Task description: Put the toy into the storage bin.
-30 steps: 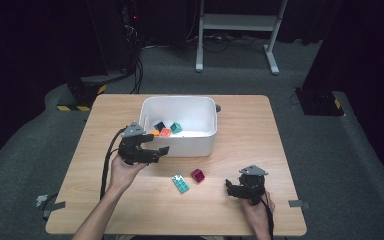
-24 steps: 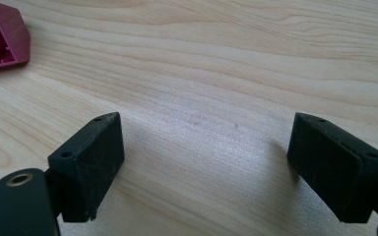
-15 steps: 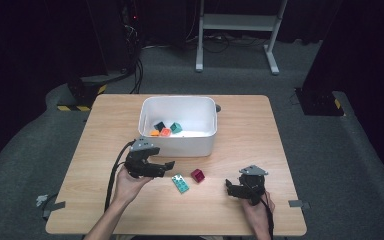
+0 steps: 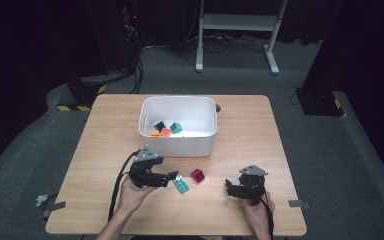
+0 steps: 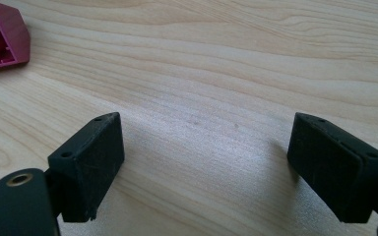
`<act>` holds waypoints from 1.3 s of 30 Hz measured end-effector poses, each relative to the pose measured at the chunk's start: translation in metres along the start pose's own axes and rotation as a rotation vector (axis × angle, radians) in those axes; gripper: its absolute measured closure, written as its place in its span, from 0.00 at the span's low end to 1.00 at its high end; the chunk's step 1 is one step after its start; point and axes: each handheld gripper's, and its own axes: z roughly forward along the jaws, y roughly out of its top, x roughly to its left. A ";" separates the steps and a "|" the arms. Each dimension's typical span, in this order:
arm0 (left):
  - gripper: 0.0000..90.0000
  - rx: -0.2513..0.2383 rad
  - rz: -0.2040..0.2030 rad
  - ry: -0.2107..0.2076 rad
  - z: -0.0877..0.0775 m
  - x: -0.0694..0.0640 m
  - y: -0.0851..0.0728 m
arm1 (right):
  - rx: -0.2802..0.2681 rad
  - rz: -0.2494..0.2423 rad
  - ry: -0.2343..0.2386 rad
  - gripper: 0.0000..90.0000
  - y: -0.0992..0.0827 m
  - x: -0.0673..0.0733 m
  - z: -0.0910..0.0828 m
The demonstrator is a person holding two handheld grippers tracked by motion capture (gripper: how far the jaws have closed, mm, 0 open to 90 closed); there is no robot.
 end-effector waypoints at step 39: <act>0.24 0.140 0.037 0.052 0.067 -0.016 -0.038 | 0.000 0.000 0.000 0.15 0.000 0.000 0.000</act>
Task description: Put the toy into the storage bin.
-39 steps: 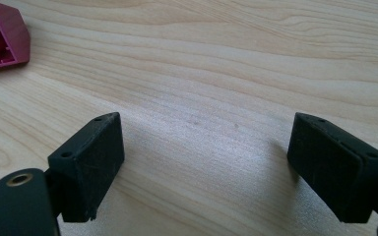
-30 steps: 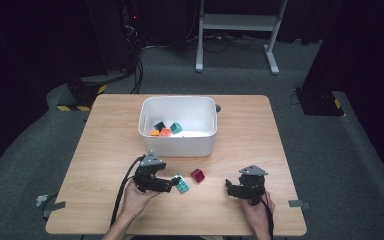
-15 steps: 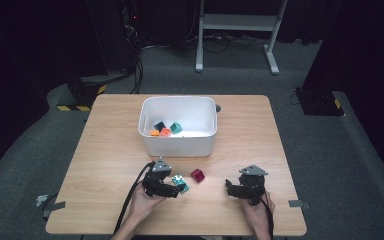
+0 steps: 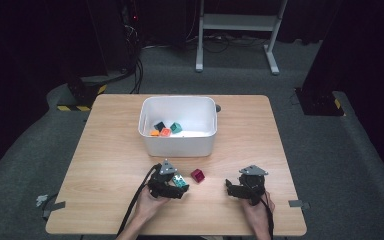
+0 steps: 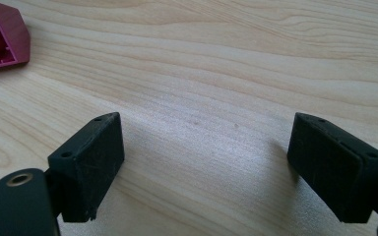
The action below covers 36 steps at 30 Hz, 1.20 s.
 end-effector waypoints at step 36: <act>0.30 0.024 0.090 0.085 0.010 -0.009 -0.002 | -0.001 -0.001 0.000 0.15 0.000 0.000 0.000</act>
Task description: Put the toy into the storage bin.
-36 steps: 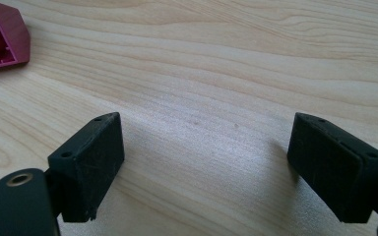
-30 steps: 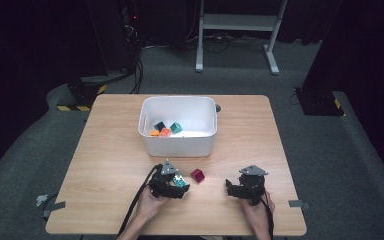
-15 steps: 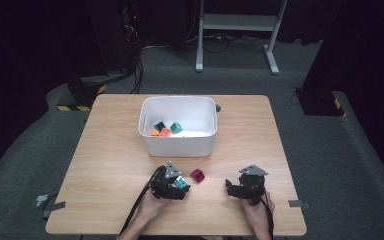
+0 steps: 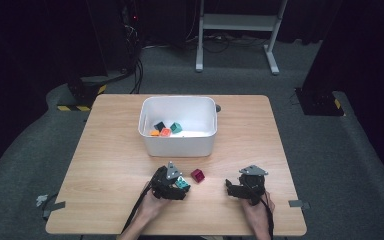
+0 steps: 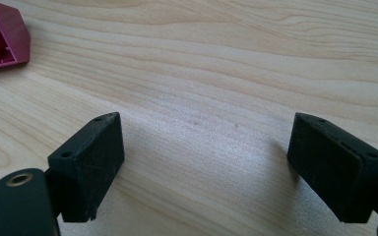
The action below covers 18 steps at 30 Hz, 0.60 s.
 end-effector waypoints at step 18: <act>0.30 0.000 -0.010 -0.013 -0.021 0.007 0.008 | 0.000 0.000 0.000 0.15 0.000 0.000 0.000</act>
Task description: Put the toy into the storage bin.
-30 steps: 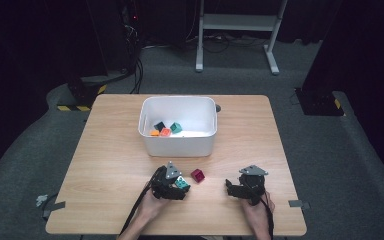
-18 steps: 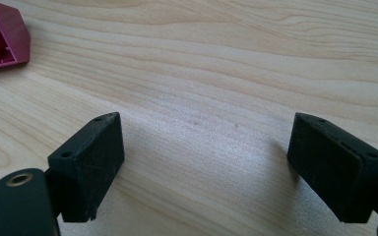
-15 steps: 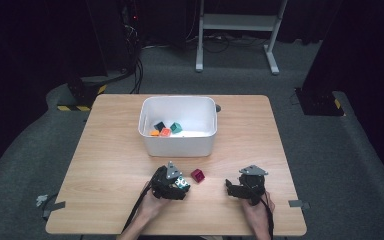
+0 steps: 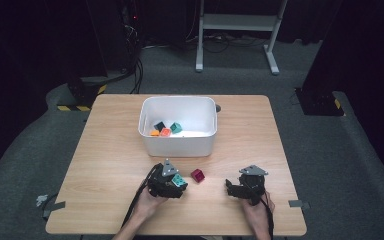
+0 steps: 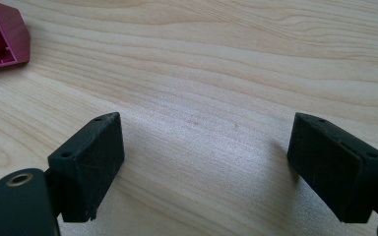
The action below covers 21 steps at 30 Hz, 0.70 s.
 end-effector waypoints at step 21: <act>0.30 -0.020 -0.006 -0.037 -0.040 0.009 0.025 | 0.000 0.001 -0.001 0.15 0.000 0.000 0.000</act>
